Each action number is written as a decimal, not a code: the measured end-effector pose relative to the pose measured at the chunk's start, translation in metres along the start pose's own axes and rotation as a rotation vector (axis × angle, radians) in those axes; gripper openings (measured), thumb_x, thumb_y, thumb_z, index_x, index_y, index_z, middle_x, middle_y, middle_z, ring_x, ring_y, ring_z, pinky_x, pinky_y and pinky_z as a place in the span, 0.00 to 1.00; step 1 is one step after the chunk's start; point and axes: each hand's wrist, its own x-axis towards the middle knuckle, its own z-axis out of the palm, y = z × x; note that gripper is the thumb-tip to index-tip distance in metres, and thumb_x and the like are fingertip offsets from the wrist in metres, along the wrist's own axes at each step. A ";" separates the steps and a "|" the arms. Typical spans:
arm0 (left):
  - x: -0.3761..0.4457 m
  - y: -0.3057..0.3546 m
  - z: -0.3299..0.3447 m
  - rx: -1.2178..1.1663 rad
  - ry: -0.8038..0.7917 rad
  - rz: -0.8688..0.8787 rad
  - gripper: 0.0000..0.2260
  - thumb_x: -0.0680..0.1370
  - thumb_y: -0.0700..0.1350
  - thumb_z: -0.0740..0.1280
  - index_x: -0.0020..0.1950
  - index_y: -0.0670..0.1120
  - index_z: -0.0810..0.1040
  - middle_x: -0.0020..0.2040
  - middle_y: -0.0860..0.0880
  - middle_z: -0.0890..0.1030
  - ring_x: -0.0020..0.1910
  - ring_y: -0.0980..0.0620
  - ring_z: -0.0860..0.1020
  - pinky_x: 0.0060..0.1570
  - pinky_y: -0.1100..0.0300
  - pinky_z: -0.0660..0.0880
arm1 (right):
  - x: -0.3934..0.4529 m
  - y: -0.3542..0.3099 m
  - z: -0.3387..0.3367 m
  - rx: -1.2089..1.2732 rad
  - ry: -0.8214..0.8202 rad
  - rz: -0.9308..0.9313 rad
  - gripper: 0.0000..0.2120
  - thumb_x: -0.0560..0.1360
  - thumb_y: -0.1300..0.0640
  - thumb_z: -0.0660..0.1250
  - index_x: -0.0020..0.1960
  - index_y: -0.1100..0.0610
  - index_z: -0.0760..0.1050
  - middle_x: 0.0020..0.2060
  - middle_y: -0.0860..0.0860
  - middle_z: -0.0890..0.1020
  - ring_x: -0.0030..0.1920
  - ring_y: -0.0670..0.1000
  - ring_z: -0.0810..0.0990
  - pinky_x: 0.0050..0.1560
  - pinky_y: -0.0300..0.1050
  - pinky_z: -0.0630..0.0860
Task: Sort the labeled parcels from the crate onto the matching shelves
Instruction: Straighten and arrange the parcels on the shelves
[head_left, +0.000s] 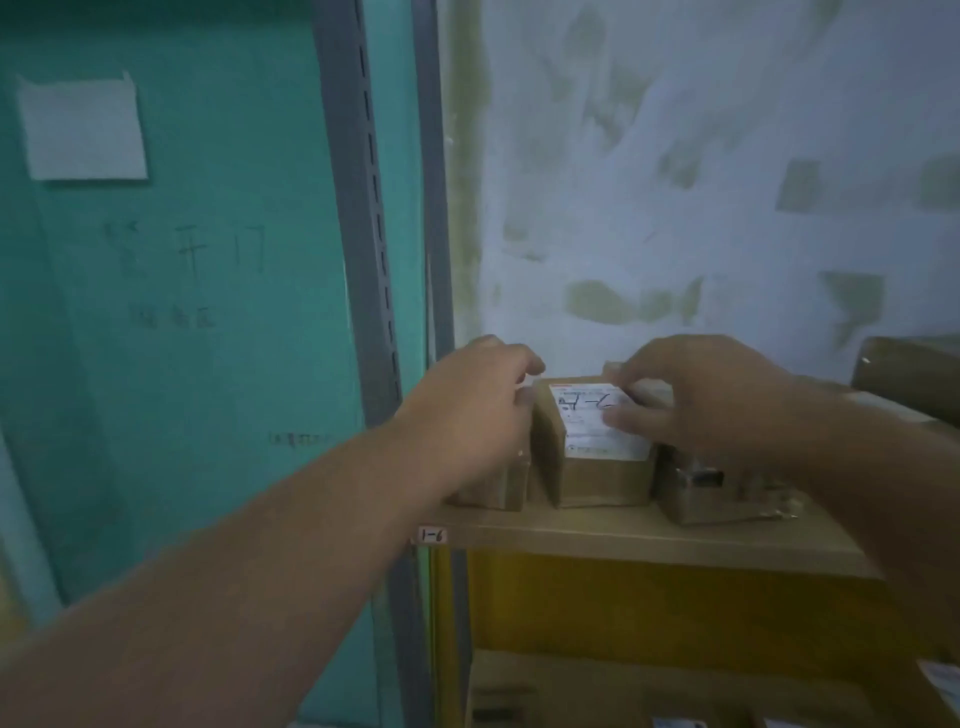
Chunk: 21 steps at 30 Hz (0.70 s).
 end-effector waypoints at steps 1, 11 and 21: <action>0.016 0.002 0.001 -0.012 -0.045 -0.017 0.15 0.82 0.50 0.62 0.69 0.54 0.75 0.64 0.53 0.77 0.57 0.53 0.76 0.55 0.59 0.71 | -0.003 0.003 0.005 -0.047 -0.020 -0.011 0.22 0.75 0.35 0.64 0.64 0.46 0.77 0.57 0.43 0.79 0.54 0.44 0.73 0.51 0.40 0.66; 0.068 0.006 0.006 0.172 -0.469 0.010 0.21 0.76 0.60 0.70 0.66 0.54 0.80 0.64 0.55 0.80 0.61 0.53 0.77 0.57 0.60 0.70 | -0.017 0.003 0.031 -0.164 0.074 -0.043 0.18 0.77 0.39 0.62 0.52 0.50 0.81 0.50 0.47 0.81 0.55 0.50 0.73 0.58 0.49 0.71; 0.068 -0.010 0.010 0.082 -0.466 0.097 0.20 0.77 0.59 0.69 0.67 0.54 0.79 0.65 0.55 0.79 0.55 0.56 0.74 0.53 0.62 0.66 | -0.025 -0.012 0.041 -0.092 0.187 0.067 0.15 0.78 0.43 0.65 0.50 0.52 0.83 0.49 0.46 0.83 0.56 0.50 0.72 0.58 0.48 0.69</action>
